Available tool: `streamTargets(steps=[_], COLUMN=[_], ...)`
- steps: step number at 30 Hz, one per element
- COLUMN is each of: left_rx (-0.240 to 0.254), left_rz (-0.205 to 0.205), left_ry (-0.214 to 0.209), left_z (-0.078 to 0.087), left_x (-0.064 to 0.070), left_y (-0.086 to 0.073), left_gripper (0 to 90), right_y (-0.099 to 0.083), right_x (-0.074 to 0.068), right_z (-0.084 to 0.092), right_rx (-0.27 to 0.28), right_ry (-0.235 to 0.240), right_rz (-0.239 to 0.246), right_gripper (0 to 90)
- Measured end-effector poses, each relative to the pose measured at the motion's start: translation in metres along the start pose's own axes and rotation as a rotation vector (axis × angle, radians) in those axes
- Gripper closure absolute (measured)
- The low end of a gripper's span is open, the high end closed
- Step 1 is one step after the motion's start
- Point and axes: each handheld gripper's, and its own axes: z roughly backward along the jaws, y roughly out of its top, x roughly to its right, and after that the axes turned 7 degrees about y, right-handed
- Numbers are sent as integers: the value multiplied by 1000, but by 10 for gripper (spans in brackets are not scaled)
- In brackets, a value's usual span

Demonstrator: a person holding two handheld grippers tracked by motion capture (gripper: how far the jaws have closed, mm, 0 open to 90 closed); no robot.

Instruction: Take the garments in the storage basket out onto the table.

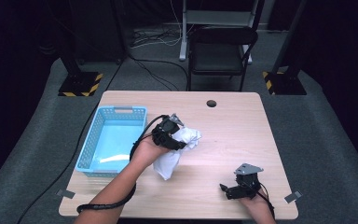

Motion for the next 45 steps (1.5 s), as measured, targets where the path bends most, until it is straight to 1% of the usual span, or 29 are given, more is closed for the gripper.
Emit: streamTargets(steps=[6, 12, 17, 22, 29, 33, 45], left_rx=[-12, -26, -44, -50, -78, -88, -118], left_rz=[7, 21, 24, 34, 41, 51, 64], left_ry=[-5, -14, -18, -23, -21, -32, -32], left_z=[-8, -16, -24, -30, -40, -46, -61], left_x=[1, -1, -1, -2, -2, -3, -4], left_y=[-2, -7, -12, -16, -21, -24, -32], left_gripper=[589, 589, 589, 588, 588, 587, 586], right_y=[0, 0, 0, 0, 0, 0, 0], right_x=[0, 0, 0, 0, 0, 0, 0], right_z=[0, 0, 0, 0, 0, 0, 0], right_rx=[-1, 0, -1, -1, -1, -1, -1], right_ry=[0, 1, 1, 1, 1, 2, 1], right_rz=[2, 2, 3, 3, 3, 3, 3], right_gripper=[13, 13, 13, 13, 13, 13, 13])
